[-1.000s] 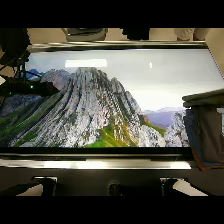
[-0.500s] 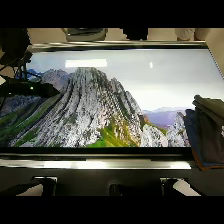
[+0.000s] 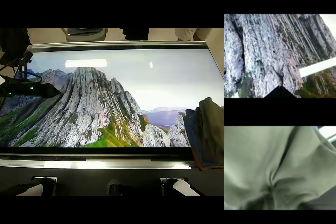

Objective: Fold the shirts.

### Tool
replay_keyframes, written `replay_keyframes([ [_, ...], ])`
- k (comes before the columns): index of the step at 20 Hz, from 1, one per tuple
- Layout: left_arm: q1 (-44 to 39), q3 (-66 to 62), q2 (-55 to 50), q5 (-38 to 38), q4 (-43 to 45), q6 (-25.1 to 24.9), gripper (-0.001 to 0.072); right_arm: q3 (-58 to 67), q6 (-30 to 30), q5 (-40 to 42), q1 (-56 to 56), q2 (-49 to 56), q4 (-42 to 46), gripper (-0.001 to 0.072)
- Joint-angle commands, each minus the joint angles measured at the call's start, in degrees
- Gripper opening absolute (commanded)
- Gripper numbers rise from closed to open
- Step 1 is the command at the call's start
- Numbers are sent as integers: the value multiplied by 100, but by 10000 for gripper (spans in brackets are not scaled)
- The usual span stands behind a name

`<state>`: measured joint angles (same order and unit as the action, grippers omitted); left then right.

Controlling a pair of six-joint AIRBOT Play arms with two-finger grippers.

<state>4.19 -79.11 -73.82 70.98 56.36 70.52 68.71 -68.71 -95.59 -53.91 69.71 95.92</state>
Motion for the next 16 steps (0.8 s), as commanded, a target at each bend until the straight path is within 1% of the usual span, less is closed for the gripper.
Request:
replay_keyframes([
  [1,2,-61,11,20,-337,9,28,-90,654,334,17,-7,151,652],
  [2,2,-181,22,50,-352,79,28,142,940,391,17,-7,223,652],
  [3,2,-426,42,92,-348,157,28,553,1073,546,17,-7,280,652],
  [5,0,-1200,55,31,-317,173,27,1639,970,1224,111,-39,-31,636],
  [6,-35,-1670,55,-186,-109,330,26,2149,898,1801,337,-120,-280,633],
  [7,-118,-2081,52,-479,407,619,25,2527,885,2490,684,-238,-584,633],
  [9,-485,-2603,24,-1005,2175,1510,25,2774,890,3724,1635,-463,-1193,632],
  [10,-695,-2634,-4,-1043,3093,1980,25,2771,885,3963,2184,-501,-1419,632],
  [11,-857,-2616,-81,-841,3724,2251,26,2743,817,3899,2800,-459,-1491,631],
  [12,-964,-2555,-195,-444,4061,2317,27,2697,708,3569,3351,-339,-1467,628],
  [13,-977,-2417,-304,-13,4092,2317,62,2647,522,2953,3812,-157,-1488,599],
  [14,-975,-2159,-411,520,4072,2382,262,2553,356,2245,4242,90,-1491,539],
  [15,-960,-1827,-490,1016,4072,2568,528,2417,330,1626,4586,358,-1495,537],
  [16,-960,-1331,-509,1384,4068,2601,645,2267,330,1196,4833,588,-1497,538],
])
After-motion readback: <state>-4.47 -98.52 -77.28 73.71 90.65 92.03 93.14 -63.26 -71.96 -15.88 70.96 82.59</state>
